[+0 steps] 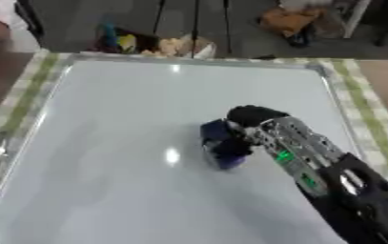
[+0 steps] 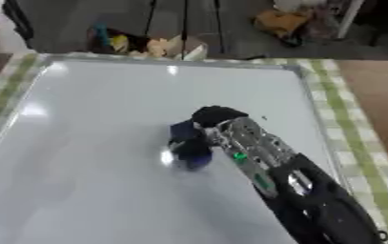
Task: Wipe the whiteboard clean with a brush.
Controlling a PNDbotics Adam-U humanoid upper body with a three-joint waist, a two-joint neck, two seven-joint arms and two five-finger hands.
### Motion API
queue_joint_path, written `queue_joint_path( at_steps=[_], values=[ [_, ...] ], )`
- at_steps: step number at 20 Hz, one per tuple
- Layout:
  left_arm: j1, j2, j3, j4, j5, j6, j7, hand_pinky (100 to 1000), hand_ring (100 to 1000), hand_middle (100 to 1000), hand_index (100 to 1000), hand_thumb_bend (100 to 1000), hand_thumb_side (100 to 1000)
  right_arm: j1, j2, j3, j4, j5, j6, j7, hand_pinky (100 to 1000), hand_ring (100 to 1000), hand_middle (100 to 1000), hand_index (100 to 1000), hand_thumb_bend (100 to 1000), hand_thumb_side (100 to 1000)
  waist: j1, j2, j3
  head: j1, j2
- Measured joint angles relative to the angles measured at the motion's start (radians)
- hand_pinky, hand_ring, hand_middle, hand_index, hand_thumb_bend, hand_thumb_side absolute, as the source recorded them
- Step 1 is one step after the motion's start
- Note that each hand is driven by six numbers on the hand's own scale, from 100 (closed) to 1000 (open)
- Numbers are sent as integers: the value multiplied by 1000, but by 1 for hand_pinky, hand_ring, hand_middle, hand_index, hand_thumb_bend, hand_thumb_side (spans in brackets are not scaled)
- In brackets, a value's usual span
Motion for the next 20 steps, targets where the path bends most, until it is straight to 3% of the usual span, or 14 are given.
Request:
queue_joint_path(
  at_steps=[4, 11, 14, 17, 20],
  values=[
    [0, 0, -4, 0, 0, -1, -1, 841, 912, 882, 924, 270, 1000, 0, -5, 3, -15, -1, -3, 8, 454, 620, 544, 153, 100, 743, 1, 0, 0, 1, 0],
    [-2, 0, -5, 0, 2, -3, -3, 841, 912, 883, 924, 269, 1000, 1, -10, 6, -24, -1, -4, 16, 448, 614, 540, 154, 100, 688, 1, 1, -1, 1, -1],
    [-3, -1, -5, 0, 3, -4, -4, 840, 912, 883, 923, 269, 1000, 3, -10, 6, -23, -1, -6, 19, 450, 616, 543, 155, 100, 744, 1, 3, 0, 1, -3],
    [-5, -8, -5, 0, 4, -4, -4, 840, 912, 883, 923, 270, 1000, 8, -10, 6, -17, -1, -9, 22, 460, 633, 559, 159, 100, 879, 2, 4, 0, 1, -4],
    [-9, -8, -5, 0, 5, -4, -4, 839, 912, 883, 923, 270, 1000, 8, -10, 6, -8, -1, -12, 24, 463, 640, 564, 160, 100, 900, 2, 4, 1, 0, -4]
  ],
)
